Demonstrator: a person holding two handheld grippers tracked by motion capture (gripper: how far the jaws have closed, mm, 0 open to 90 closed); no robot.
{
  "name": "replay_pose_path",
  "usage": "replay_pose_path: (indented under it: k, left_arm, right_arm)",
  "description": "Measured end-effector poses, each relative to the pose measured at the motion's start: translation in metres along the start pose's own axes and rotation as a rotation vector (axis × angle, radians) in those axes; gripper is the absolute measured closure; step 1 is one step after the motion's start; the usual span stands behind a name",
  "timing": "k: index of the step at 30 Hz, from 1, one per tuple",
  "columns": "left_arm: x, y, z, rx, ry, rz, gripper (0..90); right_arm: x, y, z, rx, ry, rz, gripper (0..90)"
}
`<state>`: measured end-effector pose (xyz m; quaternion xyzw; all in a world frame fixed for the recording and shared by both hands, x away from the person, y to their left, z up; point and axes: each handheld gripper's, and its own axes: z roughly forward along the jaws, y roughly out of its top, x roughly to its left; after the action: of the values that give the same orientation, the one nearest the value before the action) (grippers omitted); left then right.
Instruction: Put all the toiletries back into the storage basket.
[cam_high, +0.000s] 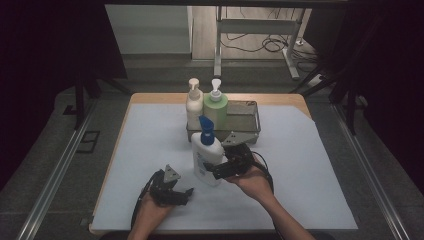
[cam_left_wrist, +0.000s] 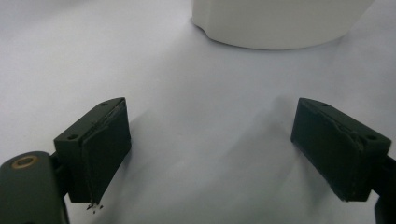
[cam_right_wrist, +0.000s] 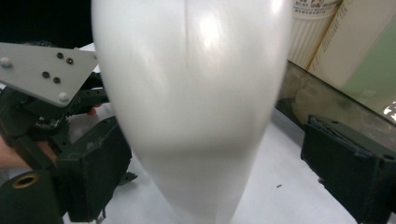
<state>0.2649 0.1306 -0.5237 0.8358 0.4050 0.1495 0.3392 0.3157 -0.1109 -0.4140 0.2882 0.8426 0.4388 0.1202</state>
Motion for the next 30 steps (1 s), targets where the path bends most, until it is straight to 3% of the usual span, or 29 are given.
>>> replay_pose_path:
  k: [15, 25, 30]
  left_arm:
    - [0.0, 0.0, 0.0, 0.0, 0.0, 0.0, 12.0]
    - [0.0, 0.0, 0.0, 0.001, -0.001, 0.0, 12.0]
    - [0.0, 0.0, 0.0, -0.002, 0.001, -0.002, 12.0]
  right_arm:
    - [0.004, 0.009, 0.011, -0.014, -0.019, 0.014, 18.1]
    - [0.008, 0.013, 0.018, -0.019, -0.013, 0.028, 33.9]
    - [0.012, 0.014, 0.019, -0.004, -0.032, 0.001, 37.7]
